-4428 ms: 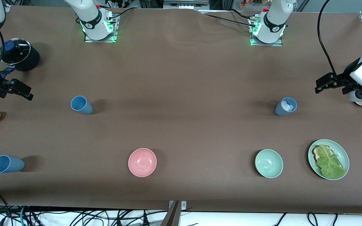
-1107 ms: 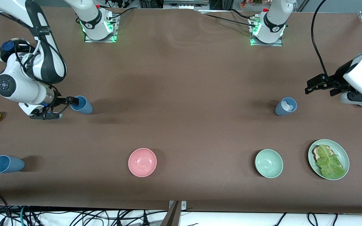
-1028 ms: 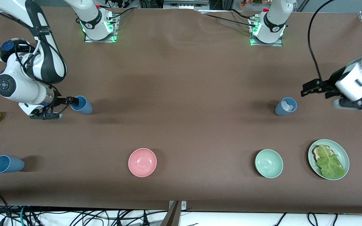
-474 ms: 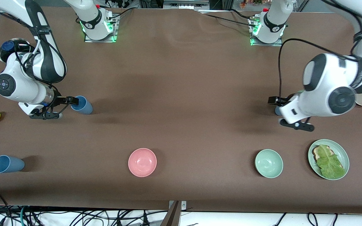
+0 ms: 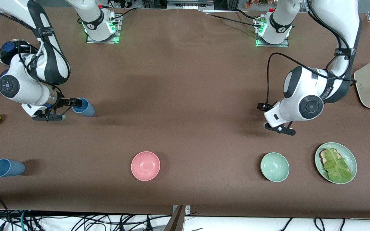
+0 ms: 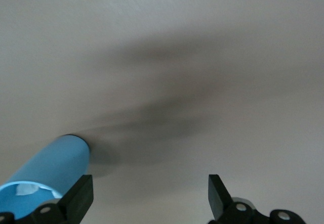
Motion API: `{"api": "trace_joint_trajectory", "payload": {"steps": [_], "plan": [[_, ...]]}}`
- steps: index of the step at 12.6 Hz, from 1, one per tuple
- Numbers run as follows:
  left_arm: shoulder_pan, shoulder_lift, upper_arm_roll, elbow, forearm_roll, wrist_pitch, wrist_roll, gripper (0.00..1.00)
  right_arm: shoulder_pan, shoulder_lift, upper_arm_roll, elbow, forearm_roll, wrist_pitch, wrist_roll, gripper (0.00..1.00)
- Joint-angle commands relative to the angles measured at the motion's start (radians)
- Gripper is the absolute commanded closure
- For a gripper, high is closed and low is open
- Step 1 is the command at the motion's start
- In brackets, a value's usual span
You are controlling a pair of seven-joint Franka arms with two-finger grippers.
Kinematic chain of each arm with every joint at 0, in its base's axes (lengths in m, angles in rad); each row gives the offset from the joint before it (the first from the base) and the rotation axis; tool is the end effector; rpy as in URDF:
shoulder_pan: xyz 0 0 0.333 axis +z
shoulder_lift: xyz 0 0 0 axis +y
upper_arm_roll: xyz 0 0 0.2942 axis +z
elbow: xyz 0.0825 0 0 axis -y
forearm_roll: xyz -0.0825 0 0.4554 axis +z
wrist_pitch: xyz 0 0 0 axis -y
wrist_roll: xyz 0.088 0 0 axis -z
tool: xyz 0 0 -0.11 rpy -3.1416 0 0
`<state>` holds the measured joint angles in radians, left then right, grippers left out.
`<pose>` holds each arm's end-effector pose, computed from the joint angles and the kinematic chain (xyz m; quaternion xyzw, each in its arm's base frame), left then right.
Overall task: Stack blue cups with both arms
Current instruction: 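Reach the left gripper down to the tissue-filled blue cup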
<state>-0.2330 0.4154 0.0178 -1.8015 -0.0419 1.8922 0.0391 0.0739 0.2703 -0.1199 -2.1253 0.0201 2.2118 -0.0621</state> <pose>0.6400 -0.1434 0.2283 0.9800 -0.1156 -0.1622 0.0006 0.5937 -0.0285 0.1930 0.9958 0.0020 -0.0910 0.0037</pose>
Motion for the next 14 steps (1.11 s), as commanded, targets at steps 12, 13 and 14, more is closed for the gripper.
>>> {"api": "trace_joint_trajectory", "payload": {"steps": [12,13,14], "plan": [[0.210,-0.084,-0.009,-0.125,0.022,-0.004,0.012,0.00,-0.006,-0.017,0.002,-0.033,0.018,0.020,-0.025,0.30],[0.213,-0.075,-0.009,-0.125,0.016,-0.001,-0.016,0.00,-0.006,-0.017,0.003,-0.033,0.018,0.020,-0.025,0.32],[0.212,-0.079,-0.010,-0.140,0.013,0.004,-0.052,0.00,-0.008,-0.017,0.002,-0.033,0.018,0.020,-0.025,0.35]]}}
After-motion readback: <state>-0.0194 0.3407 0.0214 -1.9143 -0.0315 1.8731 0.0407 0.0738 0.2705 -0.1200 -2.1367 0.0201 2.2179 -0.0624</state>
